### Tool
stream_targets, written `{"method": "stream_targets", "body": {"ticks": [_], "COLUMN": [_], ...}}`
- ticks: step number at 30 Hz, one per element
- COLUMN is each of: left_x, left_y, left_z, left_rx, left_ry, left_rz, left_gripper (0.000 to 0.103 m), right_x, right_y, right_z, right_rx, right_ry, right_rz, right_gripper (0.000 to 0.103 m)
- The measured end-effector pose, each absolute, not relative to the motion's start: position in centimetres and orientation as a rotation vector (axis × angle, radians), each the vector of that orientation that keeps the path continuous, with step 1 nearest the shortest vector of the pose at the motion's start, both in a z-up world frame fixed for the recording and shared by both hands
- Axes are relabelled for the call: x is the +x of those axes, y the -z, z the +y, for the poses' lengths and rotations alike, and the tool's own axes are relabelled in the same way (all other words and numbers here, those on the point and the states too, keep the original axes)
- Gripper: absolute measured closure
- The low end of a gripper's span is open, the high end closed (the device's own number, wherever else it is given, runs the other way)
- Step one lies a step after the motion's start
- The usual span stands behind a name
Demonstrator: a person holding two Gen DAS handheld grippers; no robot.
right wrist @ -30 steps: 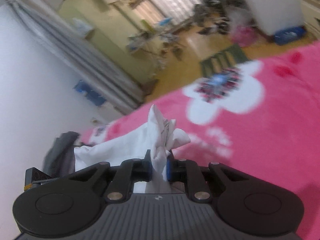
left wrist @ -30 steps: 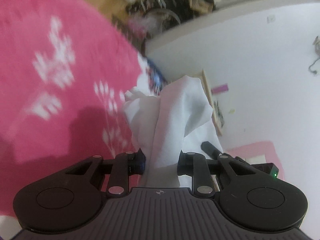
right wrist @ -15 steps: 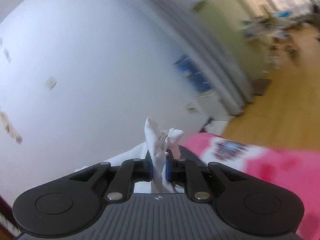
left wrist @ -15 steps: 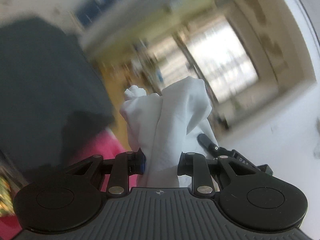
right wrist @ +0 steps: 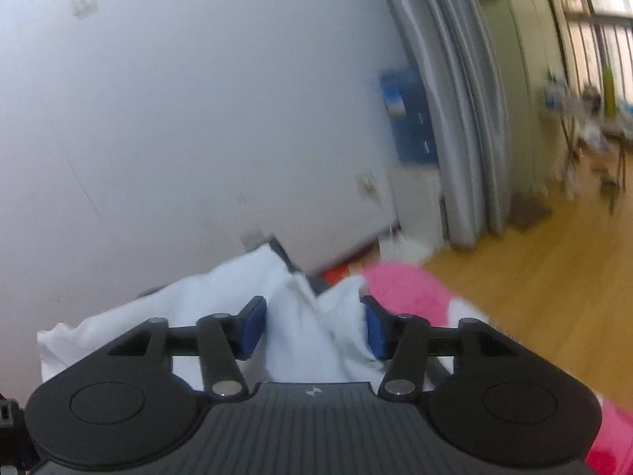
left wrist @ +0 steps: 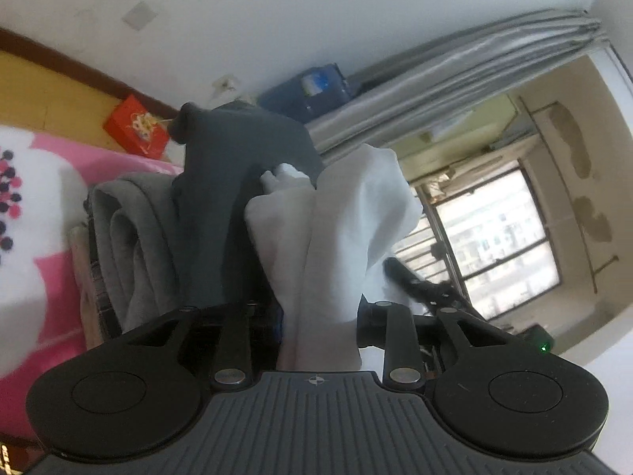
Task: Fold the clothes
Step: 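Lift the shirt bundle with both grippers and place it atop the clothes stack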
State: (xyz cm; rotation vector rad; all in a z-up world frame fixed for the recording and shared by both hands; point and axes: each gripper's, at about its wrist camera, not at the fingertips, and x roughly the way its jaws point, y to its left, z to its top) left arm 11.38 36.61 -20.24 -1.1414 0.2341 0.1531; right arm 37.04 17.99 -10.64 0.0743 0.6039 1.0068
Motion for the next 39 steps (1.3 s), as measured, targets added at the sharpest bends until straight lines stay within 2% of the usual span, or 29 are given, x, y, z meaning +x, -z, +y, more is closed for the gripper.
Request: {"method": "stream_targets", "body": {"ticks": [2, 4, 7, 11, 13, 16, 19, 23, 25, 27, 32, 34, 39], "left_x": [11.3, 10.7, 9.2, 7.2, 7.0, 9.6, 13.0, 15.1, 15.1, 15.0, 12.2, 11.4, 10.5], "left_y": [19.5, 18.6, 16.3, 12.3, 10.1, 8.0, 8.2, 10.9, 12.6, 13.1, 13.3, 13.4, 11.4], "left_z": [36.4, 36.0, 35.2, 33.7, 32.5, 30.5, 29.7, 32.4, 33.7, 34.5, 34.3, 34.7, 34.2], "left_rx": [-1.121, -1.108, -1.012, -0.786, -0.650, -0.517, -0.426, -0.431, -0.452, -0.477, -0.558, -0.596, -0.594], "left_ry": [-0.152, -0.155, -0.240, -0.333, -0.327, -0.256, -0.264, -0.354, -0.378, -0.376, -0.343, -0.340, -0.411], "left_rz": [0.243, 0.245, 0.228, 0.123, 0.081, 0.156, 0.282, 0.360, 0.401, 0.391, 0.332, 0.302, 0.214], "left_gripper": [0.062, 0.043, 0.026, 0.024, 0.020, 0.017, 0.019, 0.021, 0.023, 0.023, 0.021, 0.020, 0.013], "right_x": [37.6, 38.5, 38.8, 37.7, 36.6, 34.6, 32.8, 33.0, 34.4, 35.8, 40.8, 41.9, 42.7], "right_y": [10.3, 9.5, 8.3, 7.3, 6.9, 7.7, 8.8, 11.1, 12.1, 13.0, 16.9, 18.0, 16.4], "right_z": [16.3, 14.3, 12.3, 10.7, 10.3, 11.0, 12.5, 14.9, 15.6, 15.6, 11.8, 10.0, 6.9], "right_rx": [0.170, 0.247, 0.289, 0.263, 0.234, 0.188, 0.128, 0.096, 0.124, 0.217, 0.801, 0.982, 0.988], "right_ry": [-1.019, -0.988, -0.959, -0.982, -1.005, -1.083, -1.149, -1.121, -1.091, -1.076, -1.045, -1.003, -0.956], "right_rz": [0.575, 0.544, 0.496, 0.454, 0.446, 0.472, 0.506, 0.577, 0.614, 0.672, 0.927, 0.950, 0.888], "right_gripper": [0.045, 0.045, 0.045, 0.046, 0.053, 0.066, 0.072, 0.073, 0.080, 0.081, 0.081, 0.076, 0.073]}}
